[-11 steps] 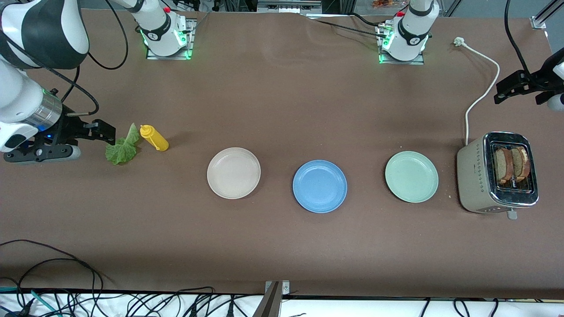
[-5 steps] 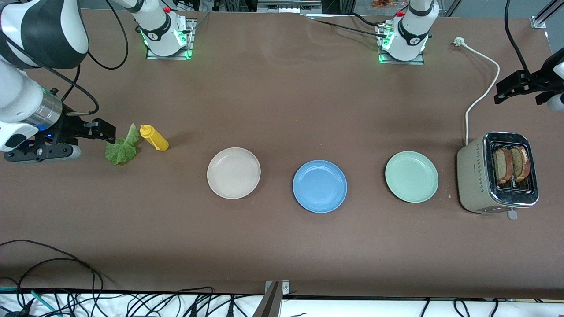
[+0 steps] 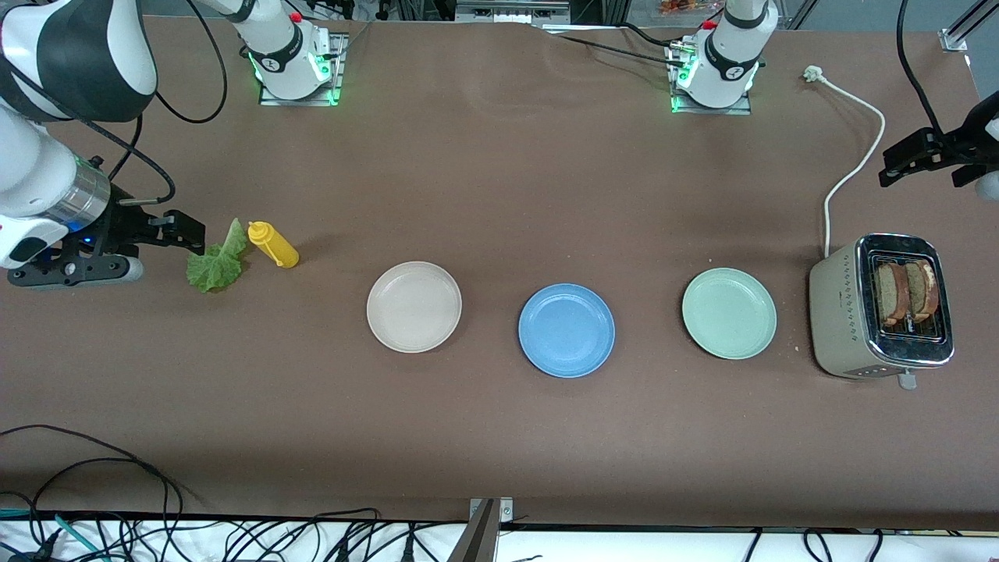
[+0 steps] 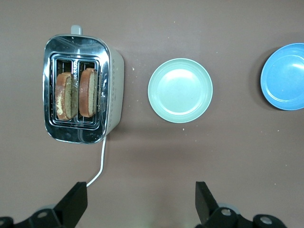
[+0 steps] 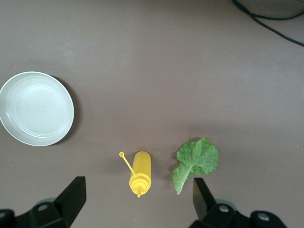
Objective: Make sandwich in blue plate with both arms
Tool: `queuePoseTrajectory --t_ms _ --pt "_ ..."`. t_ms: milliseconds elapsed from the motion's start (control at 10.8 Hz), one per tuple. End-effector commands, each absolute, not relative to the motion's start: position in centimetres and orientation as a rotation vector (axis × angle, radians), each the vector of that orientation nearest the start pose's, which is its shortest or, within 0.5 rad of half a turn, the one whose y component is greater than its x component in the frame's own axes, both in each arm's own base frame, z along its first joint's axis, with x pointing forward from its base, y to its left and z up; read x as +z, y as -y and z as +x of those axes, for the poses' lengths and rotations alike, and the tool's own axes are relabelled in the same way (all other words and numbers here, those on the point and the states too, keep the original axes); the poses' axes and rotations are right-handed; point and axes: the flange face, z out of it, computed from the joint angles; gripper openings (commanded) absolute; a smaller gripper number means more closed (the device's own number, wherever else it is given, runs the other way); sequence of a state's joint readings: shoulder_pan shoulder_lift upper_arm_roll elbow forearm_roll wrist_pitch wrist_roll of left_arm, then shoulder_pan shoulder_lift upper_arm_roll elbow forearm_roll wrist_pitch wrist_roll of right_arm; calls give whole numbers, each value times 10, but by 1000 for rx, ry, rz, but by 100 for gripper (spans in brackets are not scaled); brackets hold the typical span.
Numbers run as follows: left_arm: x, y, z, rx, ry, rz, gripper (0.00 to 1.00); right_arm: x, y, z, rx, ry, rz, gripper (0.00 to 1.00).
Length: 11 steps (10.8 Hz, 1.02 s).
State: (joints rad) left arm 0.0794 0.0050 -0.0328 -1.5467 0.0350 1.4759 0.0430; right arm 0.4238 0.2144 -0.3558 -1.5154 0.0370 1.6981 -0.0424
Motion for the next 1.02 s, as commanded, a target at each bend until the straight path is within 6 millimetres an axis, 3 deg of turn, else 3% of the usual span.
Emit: queuePoseTrajectory --t_ms 0,278,371,648,741,926 --pt "615 -51 550 143 71 -3121 100 551 -68 613 38 166 -3154 100" --pt "581 -81 566 225 137 -3120 100 549 -68 612 48 166 -3154 100" --pt "558 -84 575 288 135 -3106 100 548 -68 613 50 166 -3154 100" --pt "520 -112 585 377 180 -3069 100 547 -68 613 48 166 -3155 100" --pt "495 -120 593 430 180 -3043 100 547 -68 614 48 166 -3155 100" --pt "485 -123 597 447 180 -3029 100 547 -68 614 48 166 -3155 100"
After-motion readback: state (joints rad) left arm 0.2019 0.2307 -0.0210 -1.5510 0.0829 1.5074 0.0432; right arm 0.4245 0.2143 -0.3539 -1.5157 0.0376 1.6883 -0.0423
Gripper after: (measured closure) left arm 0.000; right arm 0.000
